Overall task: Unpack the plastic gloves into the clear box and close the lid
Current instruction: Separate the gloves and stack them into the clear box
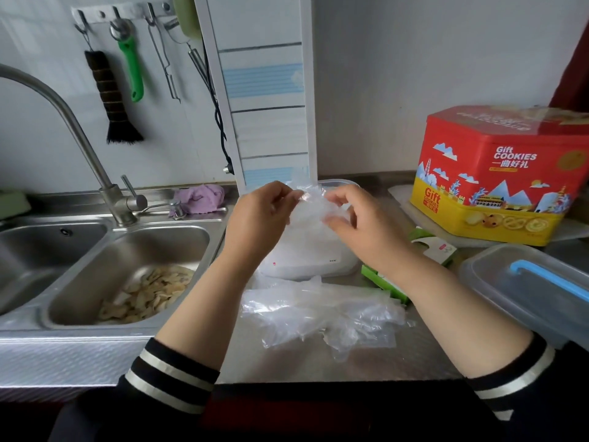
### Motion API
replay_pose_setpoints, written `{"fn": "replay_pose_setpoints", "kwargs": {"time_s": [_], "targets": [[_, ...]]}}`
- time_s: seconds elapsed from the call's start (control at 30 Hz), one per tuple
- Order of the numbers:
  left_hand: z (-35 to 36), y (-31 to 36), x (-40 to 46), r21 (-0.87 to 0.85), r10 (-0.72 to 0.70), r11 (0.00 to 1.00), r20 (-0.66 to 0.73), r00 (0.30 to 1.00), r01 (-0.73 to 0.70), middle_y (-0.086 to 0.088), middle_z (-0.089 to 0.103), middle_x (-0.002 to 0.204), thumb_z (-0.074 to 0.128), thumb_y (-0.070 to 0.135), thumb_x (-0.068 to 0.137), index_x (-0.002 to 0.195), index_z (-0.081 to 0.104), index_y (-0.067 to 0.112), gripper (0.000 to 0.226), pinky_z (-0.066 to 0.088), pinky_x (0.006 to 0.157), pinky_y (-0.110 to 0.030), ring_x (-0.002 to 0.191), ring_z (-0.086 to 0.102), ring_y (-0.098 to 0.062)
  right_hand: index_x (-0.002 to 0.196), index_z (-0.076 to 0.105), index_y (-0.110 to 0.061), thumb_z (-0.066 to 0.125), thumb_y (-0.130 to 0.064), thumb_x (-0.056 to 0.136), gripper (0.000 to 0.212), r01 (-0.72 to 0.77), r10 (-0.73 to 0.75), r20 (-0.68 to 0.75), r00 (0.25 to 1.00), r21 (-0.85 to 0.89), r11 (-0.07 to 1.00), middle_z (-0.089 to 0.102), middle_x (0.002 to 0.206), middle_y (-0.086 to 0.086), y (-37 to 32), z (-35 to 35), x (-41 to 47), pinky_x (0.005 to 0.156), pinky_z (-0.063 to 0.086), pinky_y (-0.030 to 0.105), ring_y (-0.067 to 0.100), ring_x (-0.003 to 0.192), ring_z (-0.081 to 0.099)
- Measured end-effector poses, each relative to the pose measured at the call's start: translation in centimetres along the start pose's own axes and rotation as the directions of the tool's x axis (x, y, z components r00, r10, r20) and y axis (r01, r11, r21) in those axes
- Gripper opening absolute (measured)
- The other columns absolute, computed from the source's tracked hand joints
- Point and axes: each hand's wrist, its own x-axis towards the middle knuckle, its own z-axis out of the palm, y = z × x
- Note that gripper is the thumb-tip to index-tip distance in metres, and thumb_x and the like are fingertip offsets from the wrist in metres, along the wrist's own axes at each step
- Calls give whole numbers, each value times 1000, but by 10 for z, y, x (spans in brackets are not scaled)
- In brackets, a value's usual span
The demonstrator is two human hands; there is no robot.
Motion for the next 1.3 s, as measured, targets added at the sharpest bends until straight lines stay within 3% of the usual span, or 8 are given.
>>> {"fn": "replay_pose_setpoints", "kwargs": {"time_s": [0.33, 0.53, 0.63, 0.83, 1.0, 1.1, 1.2, 1.3], "targets": [[-4, -24, 57, 74, -90, 994, 94, 991, 83, 8, 66, 70, 65, 42, 87, 97, 58, 24, 22, 41, 57, -28, 65, 57, -10, 74, 68, -14, 43, -27, 100, 38, -428, 400, 152, 904, 355, 831, 66, 70, -2, 14, 0, 77, 63, 45, 23, 9, 58, 54], [6, -47, 74, 173, -188, 971, 108, 976, 168, 11, 67, 70, 61, 38, 89, 93, 56, 23, 17, 43, 61, -29, 72, 60, -13, 58, 45, -11, 48, -30, 91, 38, -451, 466, 26, 884, -214, 867, 47, 61, 6, 33, 11, 89, 65, 35, 33, 30, 71, 47], [10, -58, 77, 306, -219, 933, 57, 974, 191, 10, 68, 85, 62, 37, 89, 96, 59, 23, 16, 40, 66, -29, 85, 58, -17, 79, 64, -17, 45, -36, 92, 30, -403, 468, 31, 883, -457, 792, 58, 97, 8, 37, 15, 88, 87, 38, 40, 36, 102, 52], [9, -51, 62, 465, 126, 883, -119, 985, -57, -1, 67, 98, 58, 33, 93, 97, 67, 17, 18, 38, 75, -33, 96, 54, -29, 118, 63, -15, 42, -41, 93, 41, -348, 433, -9, 901, -612, 711, 51, 124, 11, 41, 16, 79, 97, 33, 42, 32, 118, 43], [23, -30, 41, 451, -149, 888, 465, 873, -88, -4, 70, 111, 14, 62, 97, 105, 71, 23, 69, 44, 96, -44, 107, 58, -28, 108, 60, -20, 54, -41, 87, 30, -340, 450, 61, 891, -569, 749, 45, 122, 10, 42, 14, 69, 94, 34, 41, 32, 116, 42], [26, -30, 33, 487, -226, 873, 470, 853, -37, -5, 70, 110, 9, 61, 97, 106, 70, 20, 75, 43, 97, -42, 106, 59, -28, 98, 48, -26, 64, -47, 82, 31, -355, 420, 60, 906, -433, 829, 43, 118, 5, 49, 9, 59, 90, 37, 40, 27, 114, 43], [25, -29, 22, 517, 54, 833, 277, 959, -196, -9, 70, 89, 23, 44, 103, 93, 70, 9, 59, 48, 80, -39, 89, 60, -31, 102, 49, -26, 67, -41, 83, 30, -246, 223, -133, 966, -189, 951, 46, 109, 0, 49, 2, 40, 83, 49, 41, 20, 100, 51], [24, -28, 5, 442, 434, 813, -28, 900, -379, -5, 69, 84, 51, 24, 95, 88, 71, 9, 26, 47, 67, -36, 78, 59, -29, 95, 55, -20, 67, -33, 86, 20, -62, 76, -225, 971, 71, 996, 52, 88, -2, 32, -6, 10, 68, 49, 32, 12, 75, 51]]}}
